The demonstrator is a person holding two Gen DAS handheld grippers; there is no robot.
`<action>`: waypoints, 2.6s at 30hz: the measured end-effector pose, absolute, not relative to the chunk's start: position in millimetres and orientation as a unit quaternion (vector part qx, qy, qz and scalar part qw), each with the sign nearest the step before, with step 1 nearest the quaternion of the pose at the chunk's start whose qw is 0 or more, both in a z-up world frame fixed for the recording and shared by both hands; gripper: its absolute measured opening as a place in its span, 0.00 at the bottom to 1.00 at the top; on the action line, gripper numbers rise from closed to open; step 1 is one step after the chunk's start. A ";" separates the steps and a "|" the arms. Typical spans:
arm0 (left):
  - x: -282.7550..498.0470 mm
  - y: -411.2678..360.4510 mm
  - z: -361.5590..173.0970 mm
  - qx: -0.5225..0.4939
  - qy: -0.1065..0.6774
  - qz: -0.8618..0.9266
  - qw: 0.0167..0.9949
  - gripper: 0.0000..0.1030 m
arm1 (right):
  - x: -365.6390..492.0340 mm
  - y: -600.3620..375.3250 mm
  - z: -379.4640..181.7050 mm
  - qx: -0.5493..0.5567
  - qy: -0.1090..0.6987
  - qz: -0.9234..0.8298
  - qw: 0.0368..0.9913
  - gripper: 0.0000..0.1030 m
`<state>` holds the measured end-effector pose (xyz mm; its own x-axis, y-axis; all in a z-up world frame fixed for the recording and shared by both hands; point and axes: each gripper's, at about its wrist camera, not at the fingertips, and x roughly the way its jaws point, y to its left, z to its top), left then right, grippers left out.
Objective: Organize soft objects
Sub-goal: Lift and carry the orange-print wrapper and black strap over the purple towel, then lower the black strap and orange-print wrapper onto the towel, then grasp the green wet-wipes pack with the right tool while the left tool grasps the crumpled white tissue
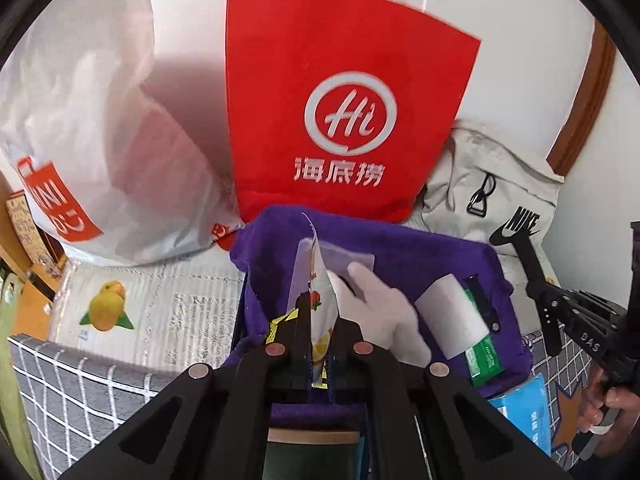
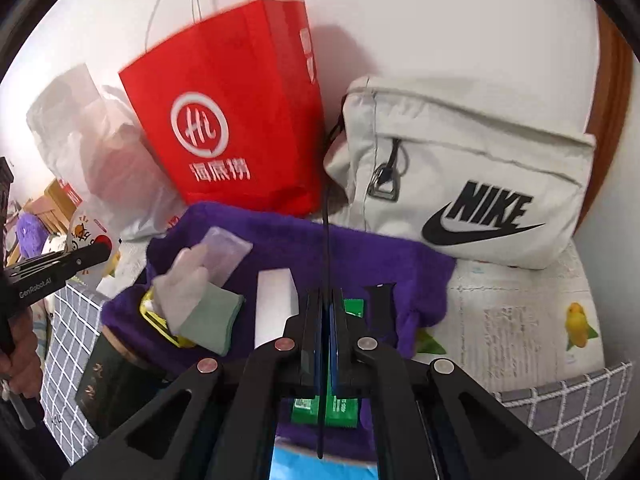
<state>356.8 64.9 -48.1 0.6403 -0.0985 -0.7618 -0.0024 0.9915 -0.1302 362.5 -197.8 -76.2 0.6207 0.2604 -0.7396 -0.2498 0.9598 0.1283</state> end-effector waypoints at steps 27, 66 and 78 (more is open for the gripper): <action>374.6 58.5 -76.6 -0.044 0.452 -0.035 0.890 0.05 | 396.7 -180.6 -147.2 -0.022 0.507 0.156 0.848 0.04; 380.7 36.2 -80.5 -0.060 0.435 -0.077 0.895 0.51 | 387.1 -183.6 -125.6 -0.023 0.496 0.161 0.853 0.22; 356.8 43.0 -35.0 -0.060 0.413 -0.068 0.906 0.51 | 367.4 -179.9 -90.3 -0.031 0.463 0.168 0.870 0.22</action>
<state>356.8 43.0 -35.0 0.6500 -0.1737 -0.7398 0.0740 0.9834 -0.1659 367.4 -179.9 -90.3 0.5156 0.2631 -0.8154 -0.3203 0.9419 0.1013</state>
